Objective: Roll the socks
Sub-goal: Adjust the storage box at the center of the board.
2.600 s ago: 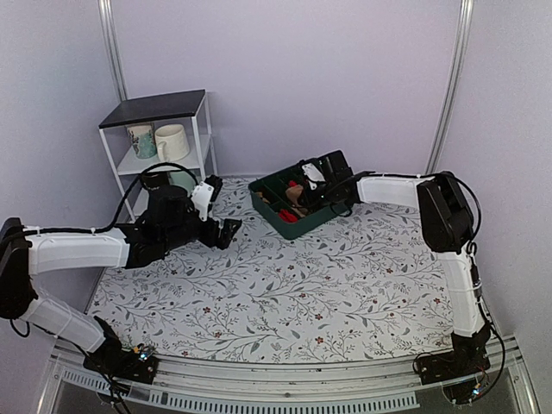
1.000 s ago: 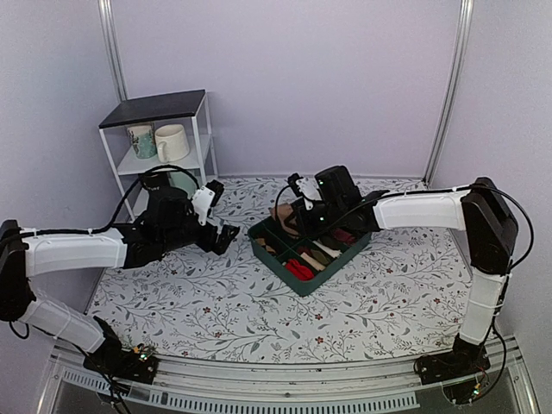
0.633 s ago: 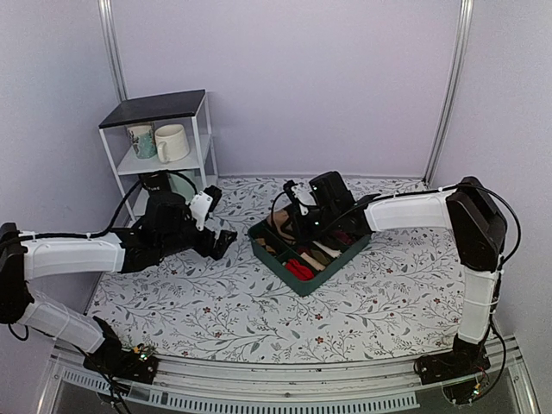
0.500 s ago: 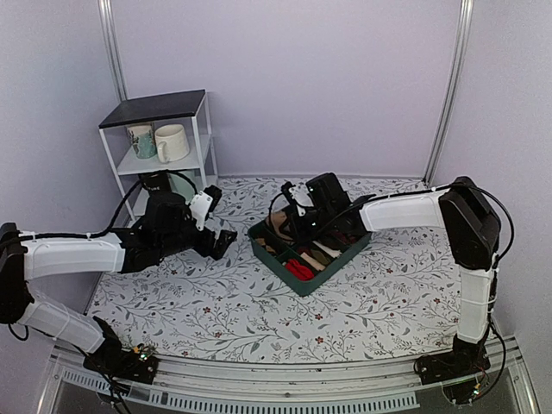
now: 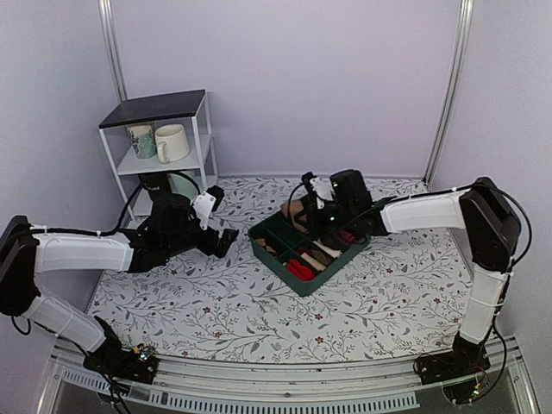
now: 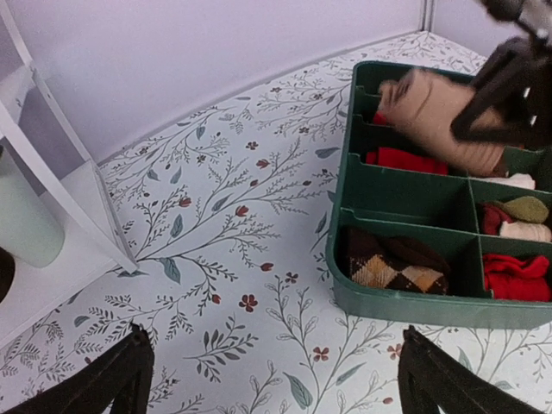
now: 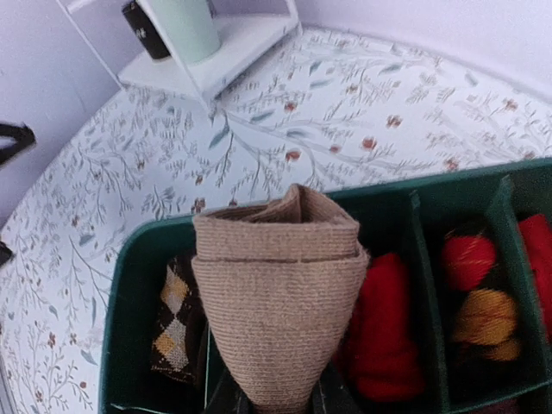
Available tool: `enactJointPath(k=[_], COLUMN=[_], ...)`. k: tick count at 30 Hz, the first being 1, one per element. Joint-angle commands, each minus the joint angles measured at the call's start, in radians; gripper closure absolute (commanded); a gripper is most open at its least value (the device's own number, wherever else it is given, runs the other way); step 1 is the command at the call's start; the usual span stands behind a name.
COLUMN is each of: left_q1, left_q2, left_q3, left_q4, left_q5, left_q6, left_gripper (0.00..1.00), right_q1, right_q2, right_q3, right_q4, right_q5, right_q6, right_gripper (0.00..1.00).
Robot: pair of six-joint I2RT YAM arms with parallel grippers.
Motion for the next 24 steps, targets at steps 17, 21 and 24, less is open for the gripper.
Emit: enactJointPath(k=[17,21,24], left_q1=[0.020,0.023,0.027], left_q2=[0.172,0.210,0.233], left_q3=[0.154,0.181,0.184], left_q4=[0.109,0.119,0.166], left_q5=[-0.014,-0.028,-0.050], left_q6=[-0.155,-0.153,-0.163], left_gripper=[0.00,0.00,0.01], right_q1=[-0.197,-0.281,-0.317], right_q2=[-0.299,-0.312,-0.316], right_q3=[-0.190,-0.223,-0.239], right_q4=[0.024,0.038,0.015], right_q5=[-0.099,-0.137,-0.118], right_q6=[-0.098,-0.073,-0.082], right_gripper=[0.98,0.98,0.98])
